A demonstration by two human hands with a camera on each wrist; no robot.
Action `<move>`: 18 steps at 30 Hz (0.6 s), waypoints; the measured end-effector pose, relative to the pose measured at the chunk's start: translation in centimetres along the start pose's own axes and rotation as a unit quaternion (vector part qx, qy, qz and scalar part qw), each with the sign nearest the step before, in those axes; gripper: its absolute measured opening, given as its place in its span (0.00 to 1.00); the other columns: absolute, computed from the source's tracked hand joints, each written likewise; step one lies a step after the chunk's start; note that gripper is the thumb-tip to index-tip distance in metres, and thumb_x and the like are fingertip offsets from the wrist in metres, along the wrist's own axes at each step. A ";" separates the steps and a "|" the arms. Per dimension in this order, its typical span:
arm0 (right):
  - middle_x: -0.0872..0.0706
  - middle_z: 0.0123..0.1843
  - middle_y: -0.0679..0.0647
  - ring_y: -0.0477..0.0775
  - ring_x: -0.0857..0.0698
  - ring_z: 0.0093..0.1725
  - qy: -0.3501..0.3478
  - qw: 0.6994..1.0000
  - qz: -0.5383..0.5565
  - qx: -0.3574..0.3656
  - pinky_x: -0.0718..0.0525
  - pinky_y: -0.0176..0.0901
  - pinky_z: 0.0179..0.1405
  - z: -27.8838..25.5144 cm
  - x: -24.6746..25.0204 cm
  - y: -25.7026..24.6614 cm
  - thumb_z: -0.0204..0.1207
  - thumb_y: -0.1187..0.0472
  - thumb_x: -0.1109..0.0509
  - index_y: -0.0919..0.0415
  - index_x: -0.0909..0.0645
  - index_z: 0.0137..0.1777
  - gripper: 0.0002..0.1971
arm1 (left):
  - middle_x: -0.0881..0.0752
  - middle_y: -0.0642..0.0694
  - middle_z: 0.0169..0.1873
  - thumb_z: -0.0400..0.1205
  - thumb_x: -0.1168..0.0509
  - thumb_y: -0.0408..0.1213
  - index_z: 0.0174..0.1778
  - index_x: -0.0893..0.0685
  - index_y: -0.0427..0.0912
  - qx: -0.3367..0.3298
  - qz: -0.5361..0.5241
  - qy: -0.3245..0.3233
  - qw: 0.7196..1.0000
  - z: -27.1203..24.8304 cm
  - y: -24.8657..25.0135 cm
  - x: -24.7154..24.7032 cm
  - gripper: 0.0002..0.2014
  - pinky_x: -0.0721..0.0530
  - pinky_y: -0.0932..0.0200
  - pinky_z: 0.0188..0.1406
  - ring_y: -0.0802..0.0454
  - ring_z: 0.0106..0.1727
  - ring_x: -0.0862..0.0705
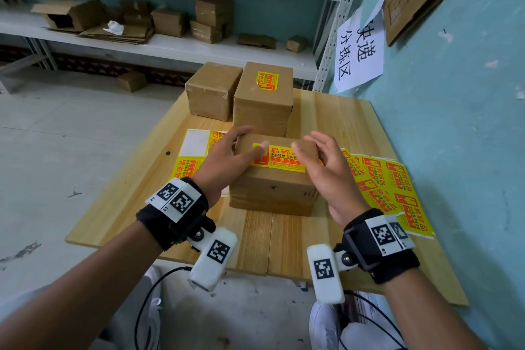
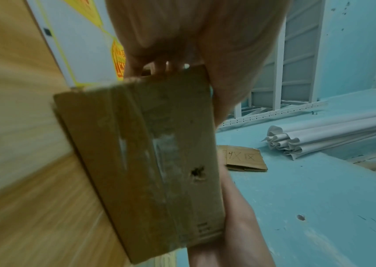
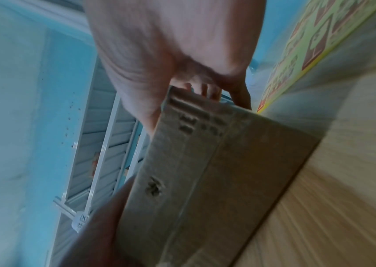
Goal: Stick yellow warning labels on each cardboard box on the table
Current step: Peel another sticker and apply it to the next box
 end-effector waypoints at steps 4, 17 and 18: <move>0.23 0.73 0.39 0.43 0.24 0.73 -0.011 1.000 -0.005 0.022 0.22 0.53 0.75 -0.3 -0.1 0.2 0.69 0.43 0.20 0.42 0.29 0.75 0.35 | 0.25 0.52 0.65 0.74 0.24 0.47 0.73 0.27 0.61 -0.017 0.014 -0.036 0.999 -0.2 0.0 0.4 0.31 0.20 0.68 0.46 0.58 0.61 0.21; 0.17 0.70 0.41 0.41 0.19 0.71 -0.031 0.994 0.103 -0.014 0.19 0.35 0.65 0.3 0.9 0.0 0.87 0.57 0.36 0.53 0.26 0.76 0.19 | 0.19 0.52 0.67 0.86 0.38 0.42 0.70 0.20 0.55 -0.013 -0.055 -0.028 0.998 -0.2 0.1 1.2 0.16 0.19 0.67 0.49 0.58 0.60 0.18; 0.16 0.68 0.40 0.41 0.19 0.70 -0.018 0.996 0.086 -0.009 0.20 0.38 0.68 0.3 0.9 -0.1 0.83 0.52 0.31 0.51 0.25 0.75 0.22 | 0.19 0.51 0.65 0.83 0.34 0.46 0.69 0.20 0.57 -0.018 -0.037 -0.017 0.999 -0.2 0.1 1.1 0.17 0.18 0.64 0.50 0.56 0.62 0.18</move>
Point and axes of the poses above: each hand's wrist, its own z-axis towards the middle knuckle, its own x-axis out of the back of the hand, y = z × x, the point moved 7 cm from there along z, towards the middle knuckle
